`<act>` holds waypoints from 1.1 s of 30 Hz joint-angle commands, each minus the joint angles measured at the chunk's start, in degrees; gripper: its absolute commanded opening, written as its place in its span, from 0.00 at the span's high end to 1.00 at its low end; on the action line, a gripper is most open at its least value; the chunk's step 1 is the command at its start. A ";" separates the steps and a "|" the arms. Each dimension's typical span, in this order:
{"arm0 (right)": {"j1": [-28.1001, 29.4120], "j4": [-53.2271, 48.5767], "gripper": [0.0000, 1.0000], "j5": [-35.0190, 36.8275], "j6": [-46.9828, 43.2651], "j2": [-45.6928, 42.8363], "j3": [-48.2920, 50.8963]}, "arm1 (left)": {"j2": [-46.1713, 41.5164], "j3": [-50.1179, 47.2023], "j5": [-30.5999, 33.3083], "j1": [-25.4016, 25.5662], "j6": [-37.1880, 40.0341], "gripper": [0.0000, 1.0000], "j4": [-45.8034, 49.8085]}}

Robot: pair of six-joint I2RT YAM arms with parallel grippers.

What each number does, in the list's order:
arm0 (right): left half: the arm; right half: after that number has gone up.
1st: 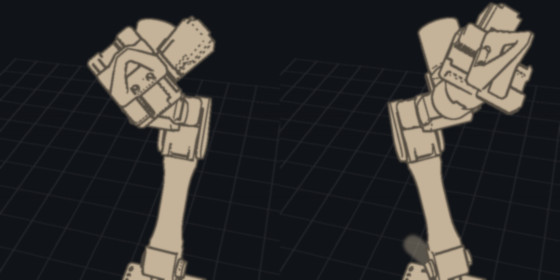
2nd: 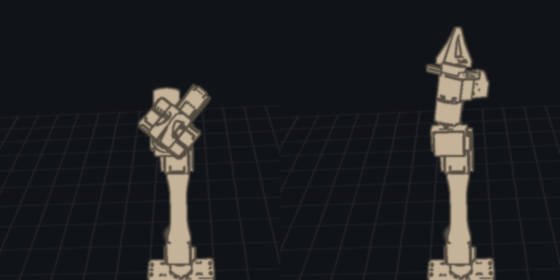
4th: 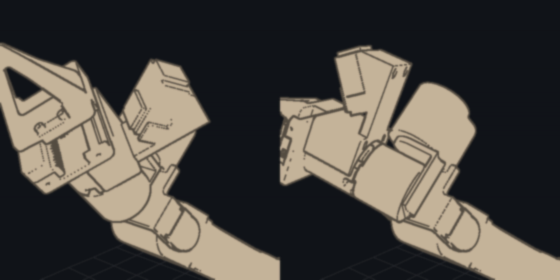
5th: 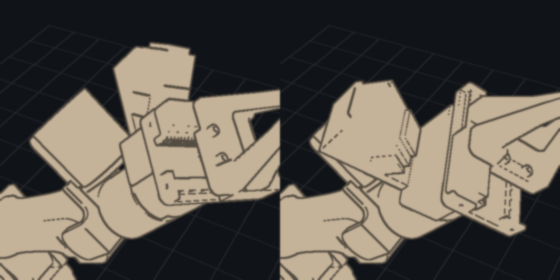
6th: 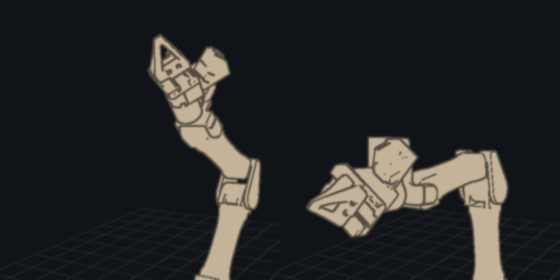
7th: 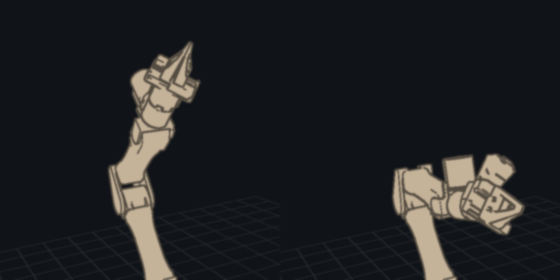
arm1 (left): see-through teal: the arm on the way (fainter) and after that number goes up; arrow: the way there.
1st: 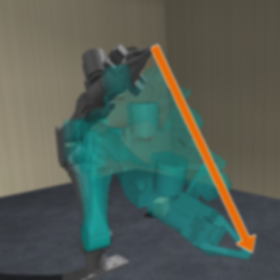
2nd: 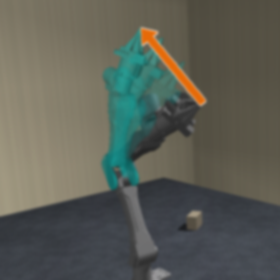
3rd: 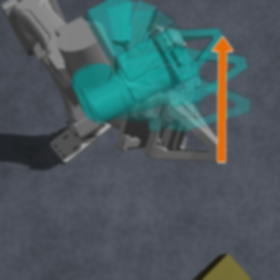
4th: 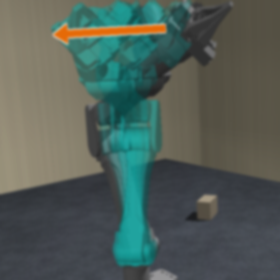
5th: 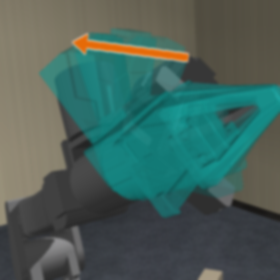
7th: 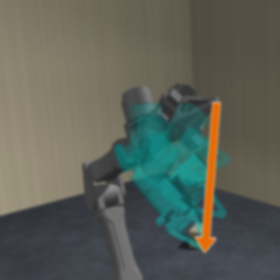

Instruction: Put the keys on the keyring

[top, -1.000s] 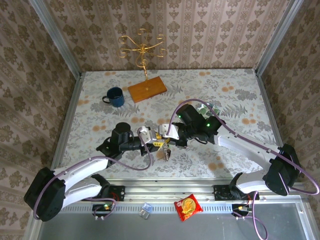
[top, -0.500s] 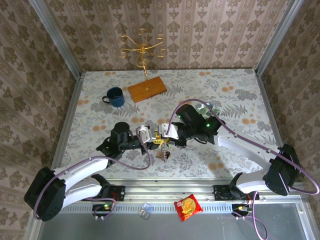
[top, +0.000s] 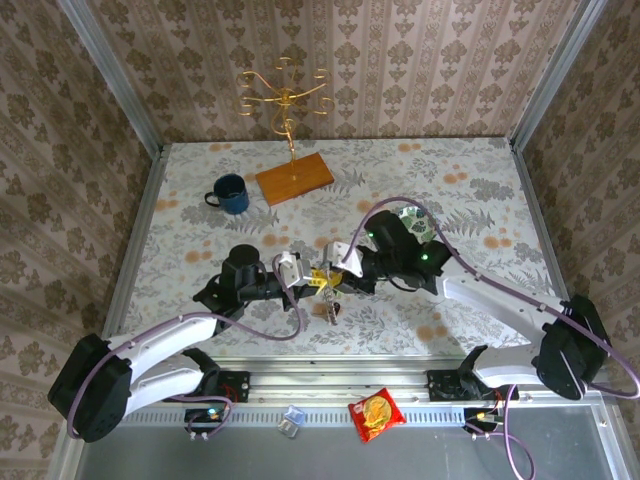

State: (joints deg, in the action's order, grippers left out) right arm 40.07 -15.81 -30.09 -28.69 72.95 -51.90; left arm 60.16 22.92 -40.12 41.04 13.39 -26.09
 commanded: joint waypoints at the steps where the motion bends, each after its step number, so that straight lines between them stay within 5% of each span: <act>1: -2.62 12.93 0.72 -9.86 7.23 -3.51 5.20 | -0.26 -2.39 -0.07 -0.44 -2.75 1.00 -7.02; 25: -2.72 22.95 0.78 -8.68 10.24 0.20 11.78 | 3.91 -6.13 -1.01 -0.61 -9.67 1.00 -23.63; 32: -2.72 22.39 0.99 -9.64 9.62 -0.07 10.50 | 3.78 -6.15 -0.41 -0.65 -9.53 1.00 -23.05; 33: -2.72 21.22 1.00 -9.67 8.97 -0.26 9.86 | 3.42 -6.15 0.60 -0.69 -9.35 0.94 -22.24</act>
State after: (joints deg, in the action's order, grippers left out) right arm 37.17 6.09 -38.46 -18.96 72.90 -40.77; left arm 64.14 17.21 -39.66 40.49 4.71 -45.84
